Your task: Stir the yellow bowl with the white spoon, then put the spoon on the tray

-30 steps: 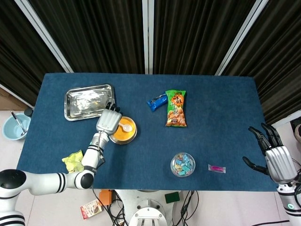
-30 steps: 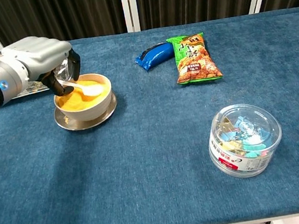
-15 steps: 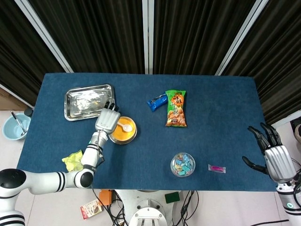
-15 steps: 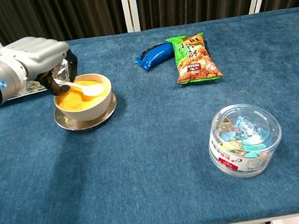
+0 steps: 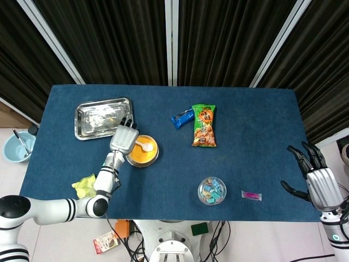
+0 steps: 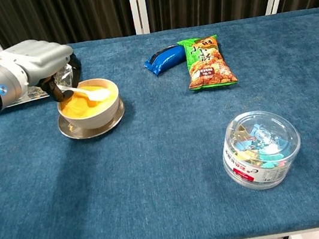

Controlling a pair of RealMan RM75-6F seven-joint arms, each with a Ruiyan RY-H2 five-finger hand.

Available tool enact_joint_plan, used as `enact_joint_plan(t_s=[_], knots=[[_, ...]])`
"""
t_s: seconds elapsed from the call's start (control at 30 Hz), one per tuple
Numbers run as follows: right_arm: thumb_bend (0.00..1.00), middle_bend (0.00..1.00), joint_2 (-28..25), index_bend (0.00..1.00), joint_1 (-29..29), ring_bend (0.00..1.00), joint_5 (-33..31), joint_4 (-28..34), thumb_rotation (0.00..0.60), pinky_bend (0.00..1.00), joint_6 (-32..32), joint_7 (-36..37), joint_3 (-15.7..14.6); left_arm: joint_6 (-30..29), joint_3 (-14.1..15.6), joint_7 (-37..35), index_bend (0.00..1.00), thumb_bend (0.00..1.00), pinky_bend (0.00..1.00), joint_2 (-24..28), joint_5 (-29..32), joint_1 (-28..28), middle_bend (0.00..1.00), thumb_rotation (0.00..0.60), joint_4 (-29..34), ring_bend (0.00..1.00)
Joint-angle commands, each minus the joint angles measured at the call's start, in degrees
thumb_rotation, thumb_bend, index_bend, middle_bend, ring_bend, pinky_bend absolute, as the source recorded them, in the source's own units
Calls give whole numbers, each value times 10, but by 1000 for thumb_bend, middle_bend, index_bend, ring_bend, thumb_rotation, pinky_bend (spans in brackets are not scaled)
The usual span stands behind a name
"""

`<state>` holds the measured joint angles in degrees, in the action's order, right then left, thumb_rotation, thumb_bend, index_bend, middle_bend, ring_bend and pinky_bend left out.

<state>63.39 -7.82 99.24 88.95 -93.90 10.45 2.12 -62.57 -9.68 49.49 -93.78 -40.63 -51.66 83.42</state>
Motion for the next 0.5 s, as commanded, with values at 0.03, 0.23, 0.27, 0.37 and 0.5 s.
enact_joint_plan(t_s=[0.03,0.23,0.27,0.37,0.5], knots=[[176,173,0,34,0,0,0,0,600,61,0,0,0,-3,1,-2,544,404,120,1,-3,1,253,600,1,131],[176,173,1,34,1,0,2,-2,600,62,-4,4,1,-36,9,22,568,425,122,20,-13,7,261,600,32,131],[176,173,1,34,1,0,2,-3,600,62,-5,5,1,-47,11,31,573,428,122,24,-16,8,265,600,40,131],[176,173,4,34,1,0,4,-6,600,61,-6,8,1,-92,25,86,582,430,125,36,-28,9,290,600,71,144],[176,173,8,34,1,0,4,-12,600,61,-7,13,1,-152,48,168,586,430,132,27,-50,8,329,600,91,179]])
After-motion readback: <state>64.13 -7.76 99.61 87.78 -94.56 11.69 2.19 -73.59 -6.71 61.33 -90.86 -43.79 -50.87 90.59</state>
